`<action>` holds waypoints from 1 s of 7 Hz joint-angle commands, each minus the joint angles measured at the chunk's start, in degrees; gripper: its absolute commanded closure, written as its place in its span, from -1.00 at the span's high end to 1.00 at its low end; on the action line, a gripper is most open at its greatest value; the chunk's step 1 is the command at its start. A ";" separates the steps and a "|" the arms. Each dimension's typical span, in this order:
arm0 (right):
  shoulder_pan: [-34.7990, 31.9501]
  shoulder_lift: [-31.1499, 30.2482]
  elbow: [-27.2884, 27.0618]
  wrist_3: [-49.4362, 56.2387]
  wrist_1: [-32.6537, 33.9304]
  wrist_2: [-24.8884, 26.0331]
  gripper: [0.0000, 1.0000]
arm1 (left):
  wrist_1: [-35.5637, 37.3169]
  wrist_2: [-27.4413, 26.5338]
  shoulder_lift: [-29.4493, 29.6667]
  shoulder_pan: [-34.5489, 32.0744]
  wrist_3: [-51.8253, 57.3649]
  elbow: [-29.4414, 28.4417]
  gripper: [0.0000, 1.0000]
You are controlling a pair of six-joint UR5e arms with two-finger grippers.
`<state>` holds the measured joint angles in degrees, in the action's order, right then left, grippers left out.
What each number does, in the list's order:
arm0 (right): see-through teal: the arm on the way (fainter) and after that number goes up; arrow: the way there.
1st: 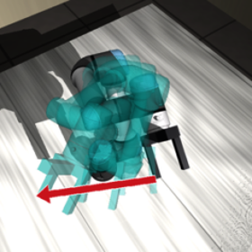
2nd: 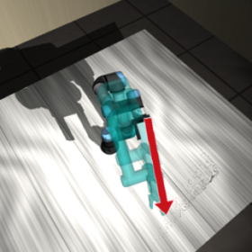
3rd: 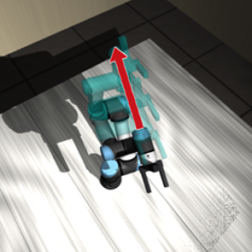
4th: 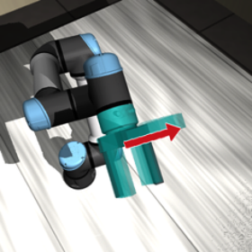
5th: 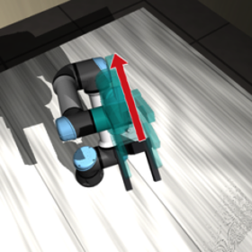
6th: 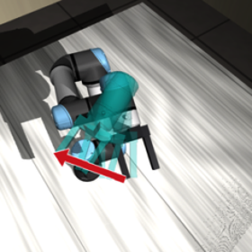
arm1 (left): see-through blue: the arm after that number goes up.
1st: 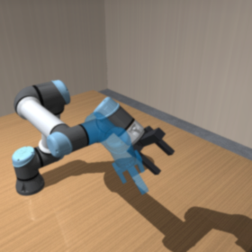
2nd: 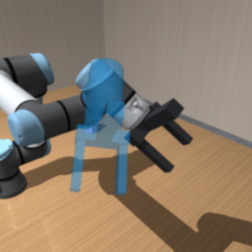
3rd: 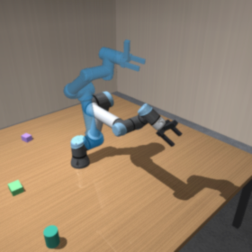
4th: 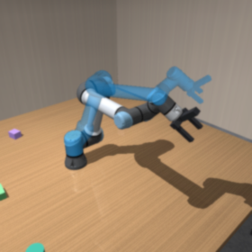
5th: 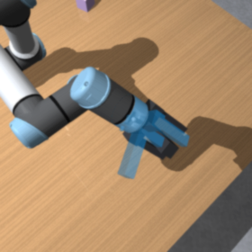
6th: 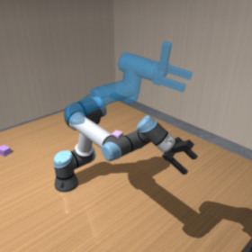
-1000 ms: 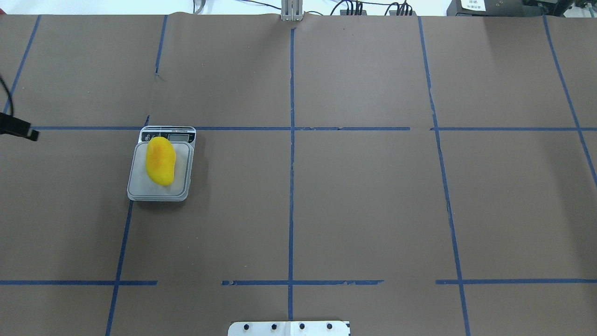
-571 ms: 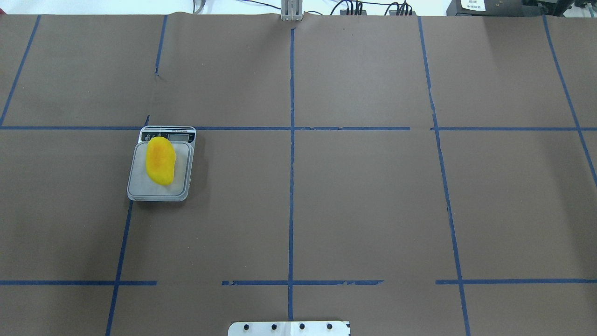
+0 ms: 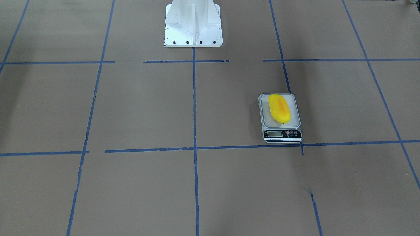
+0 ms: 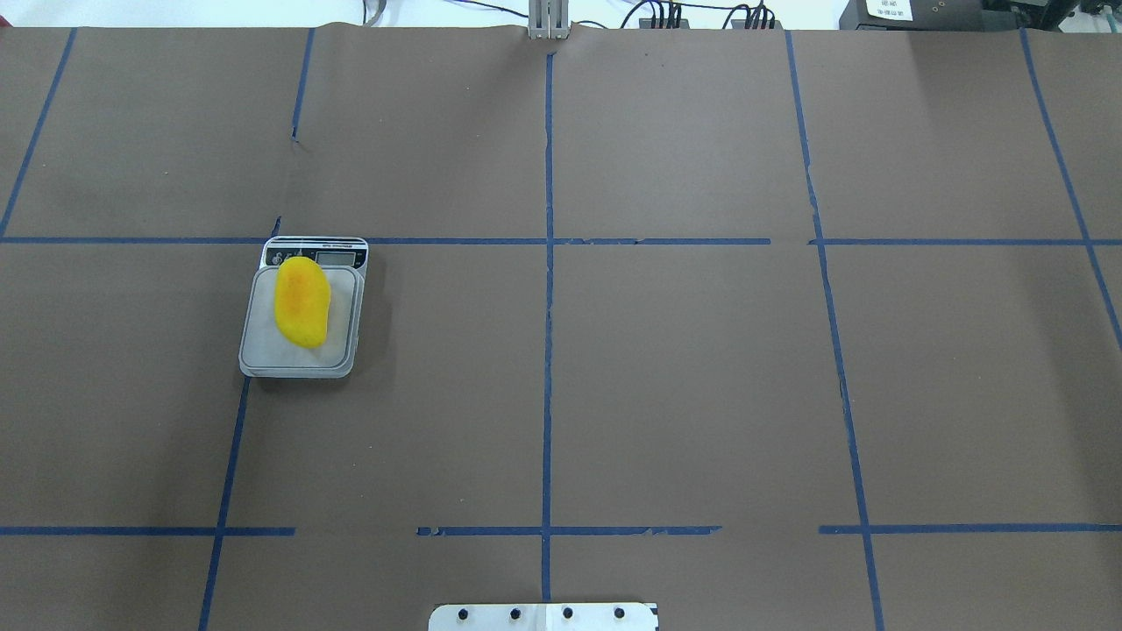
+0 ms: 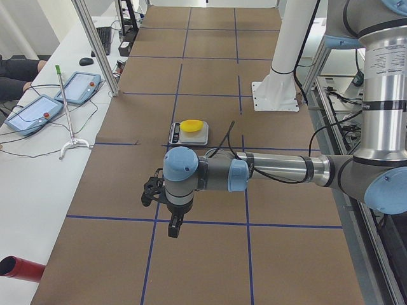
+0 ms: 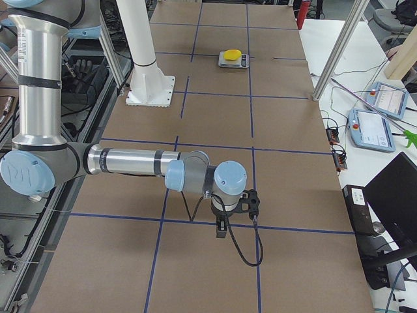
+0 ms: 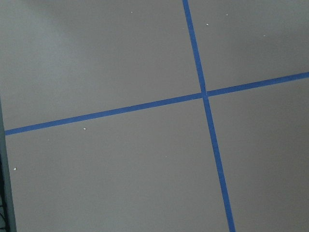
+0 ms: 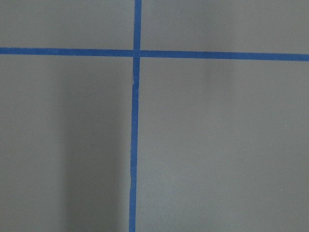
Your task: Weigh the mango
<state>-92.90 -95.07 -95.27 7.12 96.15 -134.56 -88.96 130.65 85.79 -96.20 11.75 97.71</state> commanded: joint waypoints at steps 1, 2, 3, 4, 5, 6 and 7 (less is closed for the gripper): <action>0.00 0.06 0.00 0.00 0.00 0.00 1.00 | 0.28 0.13 0.34 -0.05 -0.15 -0.06 1.00; 0.00 0.06 0.00 0.00 0.00 0.00 1.00 | 0.28 0.13 0.69 -0.05 -0.06 0.11 1.00; 0.00 -0.03 0.00 0.00 0.00 0.00 1.00 | 0.10 0.13 0.69 -0.05 0.03 0.03 1.00; 0.00 0.06 0.00 0.00 0.00 0.00 1.00 | 0.02 0.13 0.69 -0.05 0.11 -0.06 1.00; 0.00 0.06 0.00 0.00 0.00 0.00 1.00 | 0.02 0.13 0.69 -0.05 0.12 -0.15 1.00; 0.00 0.06 0.00 0.00 0.00 0.00 1.00 | 0.36 0.13 0.69 -0.05 0.12 0.20 1.00; 0.00 -0.03 0.00 0.00 0.00 0.00 1.00 | 0.45 0.13 0.69 -0.05 0.03 0.38 1.00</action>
<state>-92.90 -95.03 -95.27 7.12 96.15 -134.56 -88.69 130.78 86.48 -96.24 11.85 97.84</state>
